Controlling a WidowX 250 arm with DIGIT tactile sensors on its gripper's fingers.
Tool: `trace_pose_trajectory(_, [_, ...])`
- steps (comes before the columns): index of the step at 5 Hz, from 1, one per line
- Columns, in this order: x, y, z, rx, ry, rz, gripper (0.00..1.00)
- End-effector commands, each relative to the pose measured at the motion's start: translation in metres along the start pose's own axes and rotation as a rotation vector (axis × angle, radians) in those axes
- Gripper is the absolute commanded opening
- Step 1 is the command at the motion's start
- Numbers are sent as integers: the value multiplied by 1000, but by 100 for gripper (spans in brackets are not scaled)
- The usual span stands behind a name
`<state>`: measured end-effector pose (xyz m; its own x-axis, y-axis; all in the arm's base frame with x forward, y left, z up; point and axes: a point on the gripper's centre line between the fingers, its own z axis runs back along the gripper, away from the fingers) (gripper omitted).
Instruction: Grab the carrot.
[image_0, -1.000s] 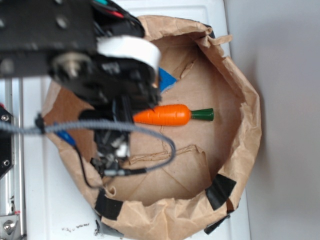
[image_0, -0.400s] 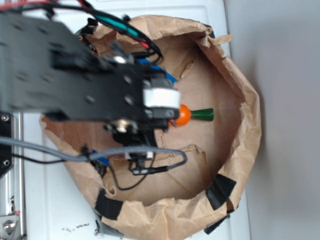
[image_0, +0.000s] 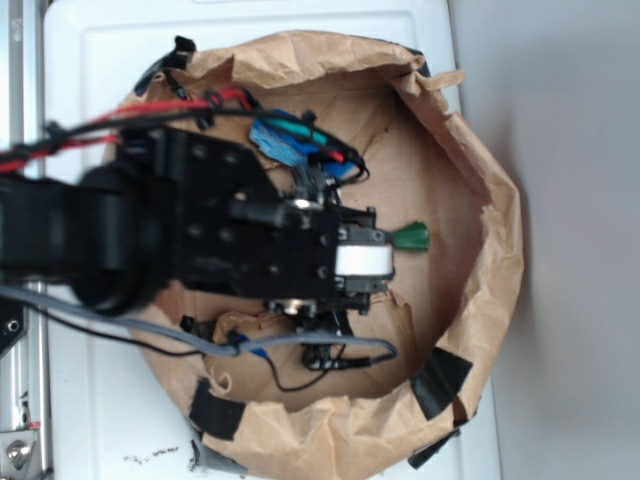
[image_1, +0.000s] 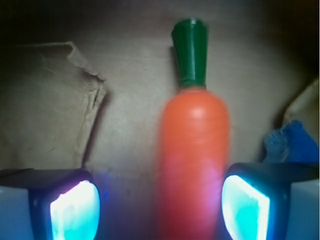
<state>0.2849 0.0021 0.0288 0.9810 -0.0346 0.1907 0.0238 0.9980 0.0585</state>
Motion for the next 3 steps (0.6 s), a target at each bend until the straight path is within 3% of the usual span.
trace_pose_trajectory(1, [24,30,-12,-47,-33,-2,0])
trace_pose_trajectory(3, [27,22,41,-121,-42,8,0])
